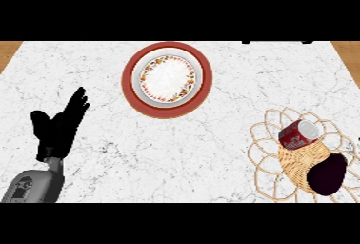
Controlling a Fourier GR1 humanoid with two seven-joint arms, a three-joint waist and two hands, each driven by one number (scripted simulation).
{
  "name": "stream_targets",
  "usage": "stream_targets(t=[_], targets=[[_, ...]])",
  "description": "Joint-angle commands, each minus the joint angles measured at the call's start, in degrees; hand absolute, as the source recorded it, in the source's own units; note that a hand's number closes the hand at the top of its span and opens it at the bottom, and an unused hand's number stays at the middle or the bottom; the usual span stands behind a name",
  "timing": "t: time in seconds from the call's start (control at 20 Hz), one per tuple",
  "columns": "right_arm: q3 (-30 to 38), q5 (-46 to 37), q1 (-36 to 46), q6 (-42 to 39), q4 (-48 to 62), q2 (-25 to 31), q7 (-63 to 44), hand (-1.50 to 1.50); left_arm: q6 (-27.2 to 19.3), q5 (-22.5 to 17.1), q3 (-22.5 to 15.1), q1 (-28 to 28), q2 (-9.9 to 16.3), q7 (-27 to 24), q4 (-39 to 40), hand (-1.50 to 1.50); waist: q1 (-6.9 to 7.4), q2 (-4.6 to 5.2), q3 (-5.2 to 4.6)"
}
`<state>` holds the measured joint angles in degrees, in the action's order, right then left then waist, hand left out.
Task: Pick the eggplant from the placemat and place it in the plate
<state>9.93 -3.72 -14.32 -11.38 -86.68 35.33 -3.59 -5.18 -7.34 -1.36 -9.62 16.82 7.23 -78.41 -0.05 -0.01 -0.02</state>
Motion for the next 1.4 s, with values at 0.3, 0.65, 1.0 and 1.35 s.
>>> stream_targets(t=[0.3,0.65,1.0,1.35], targets=[[0.24,-9.06,5.71,-2.21,5.33,-5.33,-1.32,-1.50,2.49,2.16,3.03,-0.06,-1.49,0.78,-1.27,0.00,-0.02,0.00,0.02],[-0.17,-12.86,11.01,-5.46,9.05,-4.95,-3.01,-1.50,2.95,3.21,3.69,-1.88,-2.79,1.98,-1.15,0.00,0.06,0.02,0.02],[-4.65,-16.46,9.41,-5.44,6.35,-8.23,3.24,1.50,2.56,3.52,3.93,-0.66,-3.13,5.20,-3.50,0.00,0.01,-0.02,0.03],[-1.72,-14.78,9.83,-6.72,2.76,-9.06,0.47,1.50,3.92,4.34,4.03,-0.13,-4.34,0.97,0.08,0.00,-0.21,-0.01,-0.01]])
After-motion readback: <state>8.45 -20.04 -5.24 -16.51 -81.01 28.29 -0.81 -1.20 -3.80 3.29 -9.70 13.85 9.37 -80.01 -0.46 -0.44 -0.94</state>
